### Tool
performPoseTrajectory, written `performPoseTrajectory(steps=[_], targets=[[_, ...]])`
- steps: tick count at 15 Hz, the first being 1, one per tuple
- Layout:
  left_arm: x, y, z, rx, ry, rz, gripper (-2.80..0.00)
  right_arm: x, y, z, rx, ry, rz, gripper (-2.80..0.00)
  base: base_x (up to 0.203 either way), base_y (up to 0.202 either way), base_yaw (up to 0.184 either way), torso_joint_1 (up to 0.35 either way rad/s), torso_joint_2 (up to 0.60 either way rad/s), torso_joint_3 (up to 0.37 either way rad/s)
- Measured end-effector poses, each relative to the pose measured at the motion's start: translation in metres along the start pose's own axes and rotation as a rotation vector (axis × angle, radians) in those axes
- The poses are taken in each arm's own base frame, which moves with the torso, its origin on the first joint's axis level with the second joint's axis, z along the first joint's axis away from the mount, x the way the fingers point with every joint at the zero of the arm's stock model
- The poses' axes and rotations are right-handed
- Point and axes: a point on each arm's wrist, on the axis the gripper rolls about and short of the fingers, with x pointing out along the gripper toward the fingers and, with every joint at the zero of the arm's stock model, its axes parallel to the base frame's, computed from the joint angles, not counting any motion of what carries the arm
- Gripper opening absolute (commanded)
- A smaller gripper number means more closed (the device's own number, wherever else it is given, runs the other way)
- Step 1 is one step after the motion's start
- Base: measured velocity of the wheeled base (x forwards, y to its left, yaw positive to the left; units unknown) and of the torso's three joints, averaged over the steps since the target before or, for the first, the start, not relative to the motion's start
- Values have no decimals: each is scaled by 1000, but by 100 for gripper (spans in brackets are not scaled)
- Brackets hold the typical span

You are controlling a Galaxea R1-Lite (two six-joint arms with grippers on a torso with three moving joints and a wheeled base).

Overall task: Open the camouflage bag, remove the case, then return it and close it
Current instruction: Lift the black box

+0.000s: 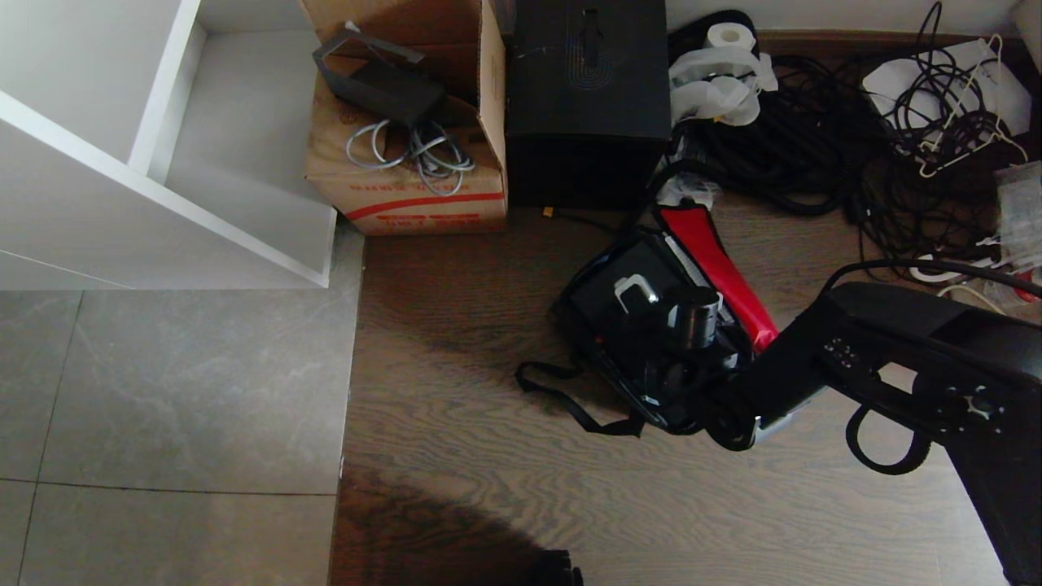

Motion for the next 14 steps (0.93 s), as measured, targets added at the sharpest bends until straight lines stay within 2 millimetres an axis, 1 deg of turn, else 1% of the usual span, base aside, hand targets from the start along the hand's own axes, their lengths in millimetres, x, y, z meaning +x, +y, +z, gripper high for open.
performPoseTrajectory(steps=[4,8,14], targets=[[0,0,0,0,0,0,-280,-1,0,-1,13,0,12,-280,0,0,0,0,0,0],[0,0,0,0,0,0,-280,-12,4,-2,38,9,83,-280,0,0,0,0,0,0],[0,0,0,0,0,0,-280,-17,-1,1,75,29,147,-280,0,0,0,0,0,0]])
